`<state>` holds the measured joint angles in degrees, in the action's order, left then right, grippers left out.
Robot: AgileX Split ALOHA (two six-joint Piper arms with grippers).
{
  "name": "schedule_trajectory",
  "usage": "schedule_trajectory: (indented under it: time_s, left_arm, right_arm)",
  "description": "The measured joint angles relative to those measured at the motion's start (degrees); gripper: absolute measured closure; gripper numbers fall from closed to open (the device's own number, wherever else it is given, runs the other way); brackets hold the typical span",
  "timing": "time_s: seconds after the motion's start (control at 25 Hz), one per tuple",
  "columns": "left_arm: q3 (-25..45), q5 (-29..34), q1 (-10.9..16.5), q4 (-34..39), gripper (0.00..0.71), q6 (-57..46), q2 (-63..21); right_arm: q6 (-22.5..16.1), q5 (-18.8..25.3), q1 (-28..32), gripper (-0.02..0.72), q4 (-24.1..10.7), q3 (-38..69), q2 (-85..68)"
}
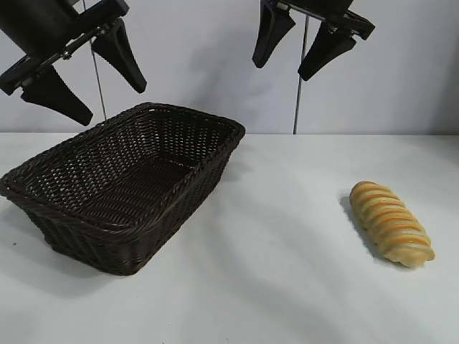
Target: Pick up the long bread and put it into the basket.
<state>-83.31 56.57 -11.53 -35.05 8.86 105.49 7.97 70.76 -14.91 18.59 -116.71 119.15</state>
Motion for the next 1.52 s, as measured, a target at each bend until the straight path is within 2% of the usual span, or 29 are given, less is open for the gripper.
schedule_trajectory:
  time_s: [1.32,1.52]
  left_arm:
    - [0.00,-1.01,0.00,0.00,0.125,-0.40,0.00]
    - [0.00,1.94,0.00,0.00,0.140,-2.09,-0.09]
  right_arm:
    - [-0.20,0.12,0.00,0.164,0.00,0.00,0.00]
    - [-0.20,0.12,0.00,0.164,0.00,0.00,0.00]
